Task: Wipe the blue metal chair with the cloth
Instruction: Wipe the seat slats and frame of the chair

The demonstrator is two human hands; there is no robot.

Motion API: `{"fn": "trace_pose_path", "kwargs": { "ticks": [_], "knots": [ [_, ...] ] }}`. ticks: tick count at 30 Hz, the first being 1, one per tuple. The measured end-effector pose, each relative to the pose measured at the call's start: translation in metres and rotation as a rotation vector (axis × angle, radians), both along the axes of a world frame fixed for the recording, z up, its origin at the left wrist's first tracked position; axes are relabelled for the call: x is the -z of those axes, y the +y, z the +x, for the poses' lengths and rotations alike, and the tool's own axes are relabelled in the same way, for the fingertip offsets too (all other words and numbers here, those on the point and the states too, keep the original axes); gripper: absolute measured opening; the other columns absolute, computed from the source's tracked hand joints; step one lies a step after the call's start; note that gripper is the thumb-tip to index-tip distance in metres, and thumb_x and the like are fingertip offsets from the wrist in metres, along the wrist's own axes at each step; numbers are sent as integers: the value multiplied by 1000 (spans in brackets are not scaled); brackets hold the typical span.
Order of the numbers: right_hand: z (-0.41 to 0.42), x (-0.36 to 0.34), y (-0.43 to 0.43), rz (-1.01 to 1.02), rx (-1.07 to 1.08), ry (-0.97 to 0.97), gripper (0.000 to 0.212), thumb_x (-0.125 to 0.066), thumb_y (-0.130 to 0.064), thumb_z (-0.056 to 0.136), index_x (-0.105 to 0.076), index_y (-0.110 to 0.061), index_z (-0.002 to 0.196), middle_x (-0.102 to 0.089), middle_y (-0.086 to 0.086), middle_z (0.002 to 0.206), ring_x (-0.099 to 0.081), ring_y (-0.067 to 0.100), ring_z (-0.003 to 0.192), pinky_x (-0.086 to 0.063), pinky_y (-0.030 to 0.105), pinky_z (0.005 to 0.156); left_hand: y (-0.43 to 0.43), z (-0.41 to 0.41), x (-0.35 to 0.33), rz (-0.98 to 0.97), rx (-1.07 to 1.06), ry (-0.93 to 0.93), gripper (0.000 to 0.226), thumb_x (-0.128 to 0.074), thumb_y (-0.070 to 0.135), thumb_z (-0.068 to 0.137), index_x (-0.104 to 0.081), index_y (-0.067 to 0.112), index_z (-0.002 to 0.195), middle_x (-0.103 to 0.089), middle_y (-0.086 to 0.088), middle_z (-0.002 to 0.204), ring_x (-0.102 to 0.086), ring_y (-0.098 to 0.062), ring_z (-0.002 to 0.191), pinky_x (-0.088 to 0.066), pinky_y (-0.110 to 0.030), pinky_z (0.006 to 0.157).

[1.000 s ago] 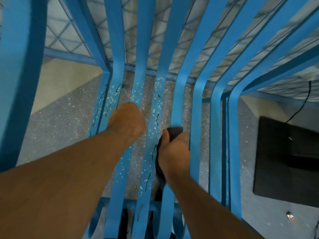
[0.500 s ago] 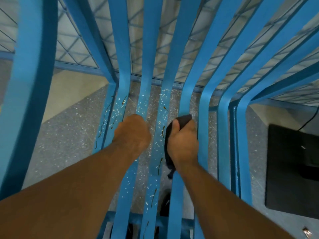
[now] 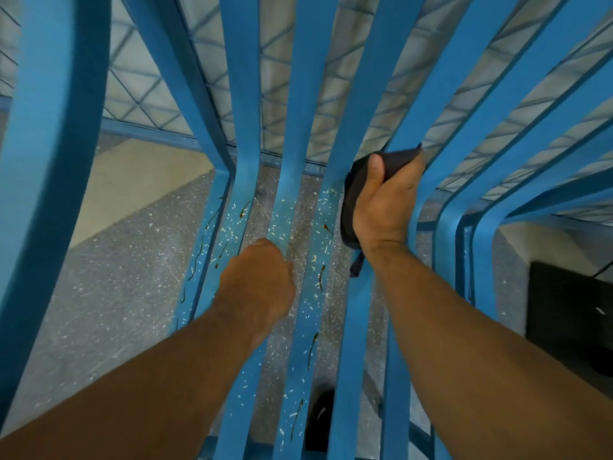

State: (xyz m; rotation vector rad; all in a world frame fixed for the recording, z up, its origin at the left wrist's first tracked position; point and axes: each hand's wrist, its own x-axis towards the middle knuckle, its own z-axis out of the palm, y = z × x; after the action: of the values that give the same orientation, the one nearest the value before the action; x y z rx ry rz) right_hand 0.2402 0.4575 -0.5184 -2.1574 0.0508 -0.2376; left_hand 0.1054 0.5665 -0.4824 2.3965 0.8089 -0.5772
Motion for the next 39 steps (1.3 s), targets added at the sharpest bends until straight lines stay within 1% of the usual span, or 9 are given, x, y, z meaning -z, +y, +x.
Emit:
{"fn": "trace_pose_path", "kwargs": {
  "ticks": [3, 8, 12, 16, 21, 26, 30, 37, 39],
  "knots": [
    [5, -7, 2, 62, 18, -20, 56, -49, -24, 100, -27, 0, 145, -45, -3, 120, -45, 6, 106, -31, -1, 85, 1, 0, 2, 9, 8, 1, 27, -52, 39, 97, -36, 18, 91, -33, 10, 66, -30, -2, 53, -27, -15, 48],
    [-15, -2, 0, -44, 56, 337, 45, -36, -46, 101, -42, -8, 125, -56, 3, 99, -55, 20, 87, -45, 29, 66, 2, 0, 2, -1, 14, 8, 26, -52, 39, 97, -38, 17, 92, -35, 9, 67, -34, -5, 56, -31, -18, 52],
    [-36, -3, -8, -184, 65, 598, 58, -25, -48, 103, -40, -6, 139, -56, 20, 129, -53, 38, 116, -45, 40, 89, 3, 1, 2, -32, 3, 31, 25, -52, 36, 98, -48, 12, 102, -35, 8, 67, -36, -6, 58, -35, -21, 56],
    [-66, -8, -12, -246, 76, 651, 53, -25, -46, 103, -45, -5, 130, -59, 22, 122, -57, 40, 109, -47, 42, 85, 3, 3, 4, 12, 54, 66, 28, -55, 30, 97, -51, 6, 112, -36, 5, 68, -44, -14, 69, -37, -26, 58],
    [-130, -5, -26, -280, 55, 628, 46, -34, -51, 100, -45, -13, 124, -63, 14, 111, -62, 35, 95, -48, 36, 71, 4, 1, 3, 9, 70, 54, 17, -58, 23, 95, -55, 7, 100, -46, 2, 71, -50, -16, 67, -41, -28, 58],
    [-189, -14, -38, -359, -32, 678, 63, -40, -47, 99, -24, -13, 148, -50, 12, 137, -54, 32, 117, -48, 41, 94, 4, -3, -5, -18, 81, 90, 21, -57, 27, 96, -58, 5, 96, -46, 1, 70, -47, -14, 62, -40, -29, 59],
    [-226, -22, -48, -386, -62, 746, 67, -44, -43, 99, -17, -12, 151, -49, 13, 139, -55, 32, 117, -48, 39, 93, 6, -25, -16, -85, 93, 151, 48, -48, 47, 97, -60, 1, 109, -62, -14, 104, -60, -29, 90, -44, -32, 73],
    [-289, -34, -57, -394, -32, 811, 60, -50, -41, 96, -25, -15, 144, -56, 9, 126, -60, 31, 108, -53, 44, 91, -3, -96, -24, -104, 44, 101, 35, -56, 38, 96, -52, 6, 109, -49, 3, 79, -50, -14, 70, -41, -28, 60],
    [-300, -35, -59, -404, -18, 828, 58, -50, -41, 96, -26, -16, 143, -57, 10, 125, -60, 31, 108, -52, 43, 90, -6, -115, -24, -114, -4, 68, 40, -60, 39, 92, -52, 5, 113, -55, 0, 85, -54, -16, 73, -41, -28, 58]
  ]
}}
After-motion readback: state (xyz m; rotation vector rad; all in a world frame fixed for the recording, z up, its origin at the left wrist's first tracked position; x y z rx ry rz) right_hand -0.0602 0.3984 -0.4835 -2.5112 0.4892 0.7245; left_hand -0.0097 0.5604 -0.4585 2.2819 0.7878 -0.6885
